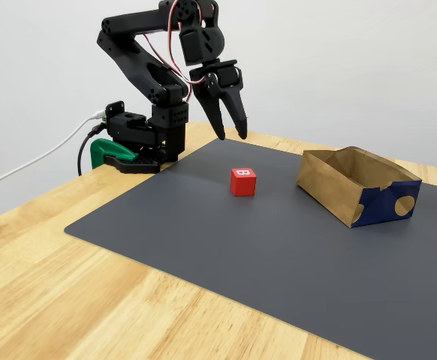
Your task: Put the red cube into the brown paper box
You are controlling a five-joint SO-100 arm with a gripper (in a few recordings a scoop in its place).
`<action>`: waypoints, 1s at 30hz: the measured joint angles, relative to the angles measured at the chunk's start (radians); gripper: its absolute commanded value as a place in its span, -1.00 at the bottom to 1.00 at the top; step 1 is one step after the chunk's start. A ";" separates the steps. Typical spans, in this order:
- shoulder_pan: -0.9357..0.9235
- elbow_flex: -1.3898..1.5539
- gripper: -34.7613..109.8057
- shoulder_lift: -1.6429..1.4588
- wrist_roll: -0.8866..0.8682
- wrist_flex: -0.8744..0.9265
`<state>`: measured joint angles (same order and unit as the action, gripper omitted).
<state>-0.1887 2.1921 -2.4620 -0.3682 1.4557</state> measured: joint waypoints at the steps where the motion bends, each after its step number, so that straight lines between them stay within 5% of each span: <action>1: 0.000 -0.018 -0.13 0.031 -0.011 0.000; 30: -0.023 -0.130 -0.12 0.606 -0.057 -0.152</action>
<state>-0.2117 2.0617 -1.8561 -0.4249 1.3039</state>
